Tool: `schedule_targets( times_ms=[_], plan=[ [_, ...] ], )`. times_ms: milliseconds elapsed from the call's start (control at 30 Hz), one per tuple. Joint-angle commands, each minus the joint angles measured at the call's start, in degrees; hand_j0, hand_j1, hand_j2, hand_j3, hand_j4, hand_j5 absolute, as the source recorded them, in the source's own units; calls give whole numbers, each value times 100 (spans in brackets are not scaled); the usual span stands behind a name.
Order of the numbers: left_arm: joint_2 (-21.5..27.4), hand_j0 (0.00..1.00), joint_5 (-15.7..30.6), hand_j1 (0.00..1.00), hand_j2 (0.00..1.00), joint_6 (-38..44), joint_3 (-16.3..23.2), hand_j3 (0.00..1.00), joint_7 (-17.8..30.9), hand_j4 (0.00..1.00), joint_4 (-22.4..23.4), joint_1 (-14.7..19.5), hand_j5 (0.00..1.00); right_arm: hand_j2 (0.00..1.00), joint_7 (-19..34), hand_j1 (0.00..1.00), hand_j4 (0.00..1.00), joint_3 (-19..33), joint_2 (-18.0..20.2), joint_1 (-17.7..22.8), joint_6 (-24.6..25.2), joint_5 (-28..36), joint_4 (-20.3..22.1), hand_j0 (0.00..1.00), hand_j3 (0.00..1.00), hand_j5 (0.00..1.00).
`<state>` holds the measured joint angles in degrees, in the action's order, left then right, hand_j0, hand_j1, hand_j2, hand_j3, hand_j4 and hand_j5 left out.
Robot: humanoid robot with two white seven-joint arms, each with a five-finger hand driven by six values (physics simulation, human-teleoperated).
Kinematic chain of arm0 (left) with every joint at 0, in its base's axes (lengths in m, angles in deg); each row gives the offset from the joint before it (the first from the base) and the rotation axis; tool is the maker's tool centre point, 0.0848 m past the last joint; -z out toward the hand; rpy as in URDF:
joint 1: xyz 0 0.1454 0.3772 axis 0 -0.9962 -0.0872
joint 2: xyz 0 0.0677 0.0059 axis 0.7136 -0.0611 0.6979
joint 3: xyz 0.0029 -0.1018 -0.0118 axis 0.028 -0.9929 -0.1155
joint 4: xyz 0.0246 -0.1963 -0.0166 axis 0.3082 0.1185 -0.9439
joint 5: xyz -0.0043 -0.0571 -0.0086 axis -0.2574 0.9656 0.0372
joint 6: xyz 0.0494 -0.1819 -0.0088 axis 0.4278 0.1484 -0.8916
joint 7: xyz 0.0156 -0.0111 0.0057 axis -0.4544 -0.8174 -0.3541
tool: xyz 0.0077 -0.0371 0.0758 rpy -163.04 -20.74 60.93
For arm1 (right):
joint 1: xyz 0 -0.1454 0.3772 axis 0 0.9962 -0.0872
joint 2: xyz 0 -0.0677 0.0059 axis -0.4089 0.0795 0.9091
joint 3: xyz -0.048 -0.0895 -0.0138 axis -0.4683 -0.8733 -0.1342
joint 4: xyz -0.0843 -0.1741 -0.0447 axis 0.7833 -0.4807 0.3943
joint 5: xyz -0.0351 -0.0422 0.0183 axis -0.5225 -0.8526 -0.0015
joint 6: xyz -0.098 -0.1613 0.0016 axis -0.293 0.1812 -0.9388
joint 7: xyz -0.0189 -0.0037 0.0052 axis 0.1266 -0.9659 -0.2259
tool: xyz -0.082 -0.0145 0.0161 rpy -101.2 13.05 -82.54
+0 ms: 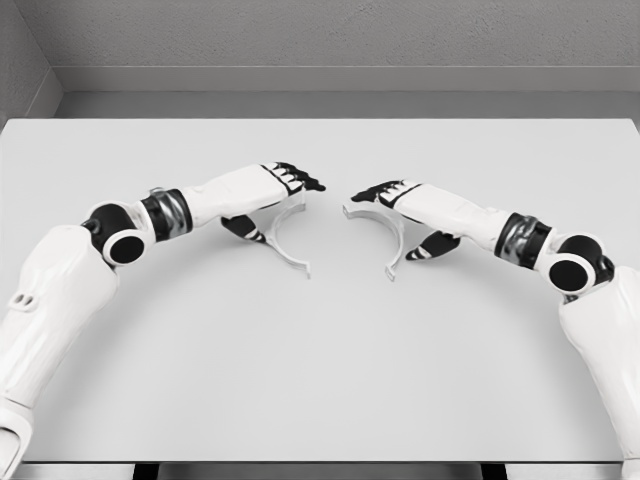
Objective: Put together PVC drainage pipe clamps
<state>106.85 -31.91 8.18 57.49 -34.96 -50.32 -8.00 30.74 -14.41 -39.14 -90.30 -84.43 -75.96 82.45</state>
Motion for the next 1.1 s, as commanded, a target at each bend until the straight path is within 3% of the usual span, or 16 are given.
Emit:
schedule_targets(
  times_ms=[0,400,1067],
  plan=[
    [-16,100,39,100,100,10,-6,100,14,100,52,9,100,100,-3,100,100,-18,-99,0,16,32,4,100,100,100],
    [-43,100,39,100,100,10,-14,100,14,100,536,264,100,100,-3,100,100,61,-99,9,16,59,-22,100,100,100],
    [-359,100,39,100,100,10,38,100,40,100,527,273,100,100,-3,100,100,-27,-363,0,16,32,4,100,100,100]
  ],
)
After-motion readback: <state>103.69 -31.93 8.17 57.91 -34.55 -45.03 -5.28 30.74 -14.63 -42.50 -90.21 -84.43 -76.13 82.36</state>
